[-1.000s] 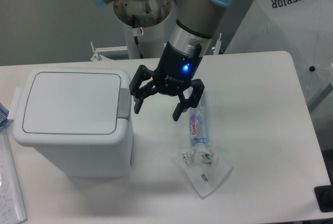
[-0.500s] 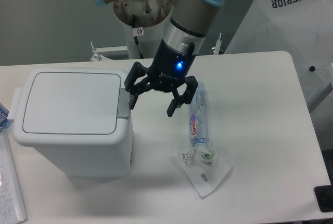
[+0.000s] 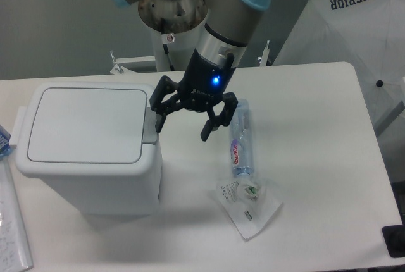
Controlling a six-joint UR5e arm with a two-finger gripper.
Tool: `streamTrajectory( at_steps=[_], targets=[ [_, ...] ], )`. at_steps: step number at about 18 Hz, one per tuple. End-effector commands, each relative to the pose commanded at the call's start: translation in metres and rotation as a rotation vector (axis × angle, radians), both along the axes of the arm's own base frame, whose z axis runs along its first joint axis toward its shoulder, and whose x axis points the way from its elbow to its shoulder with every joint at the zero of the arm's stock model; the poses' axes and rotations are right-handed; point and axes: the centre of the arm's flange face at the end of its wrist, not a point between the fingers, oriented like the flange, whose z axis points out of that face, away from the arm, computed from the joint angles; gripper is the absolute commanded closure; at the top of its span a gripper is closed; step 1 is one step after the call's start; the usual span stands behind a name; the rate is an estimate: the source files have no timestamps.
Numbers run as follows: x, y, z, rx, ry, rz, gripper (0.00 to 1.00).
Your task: Open the trash can
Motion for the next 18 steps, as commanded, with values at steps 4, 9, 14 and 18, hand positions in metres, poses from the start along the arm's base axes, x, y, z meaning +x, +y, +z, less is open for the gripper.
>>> streamTrajectory(
  at_steps=[4,9,14,18],
  targets=[
    [0.002,-0.001,-0.007,-0.008,-0.008,-0.001,0.0],
    [0.002,-0.002,-0.005,-0.006,-0.006,-0.001,0.0],
    [-0.008,0.0,0.021,0.034,0.048,0.006,0.0],
    [-0.042,-0.013,0.034,0.09,0.145,0.048,0.0]
  ],
)
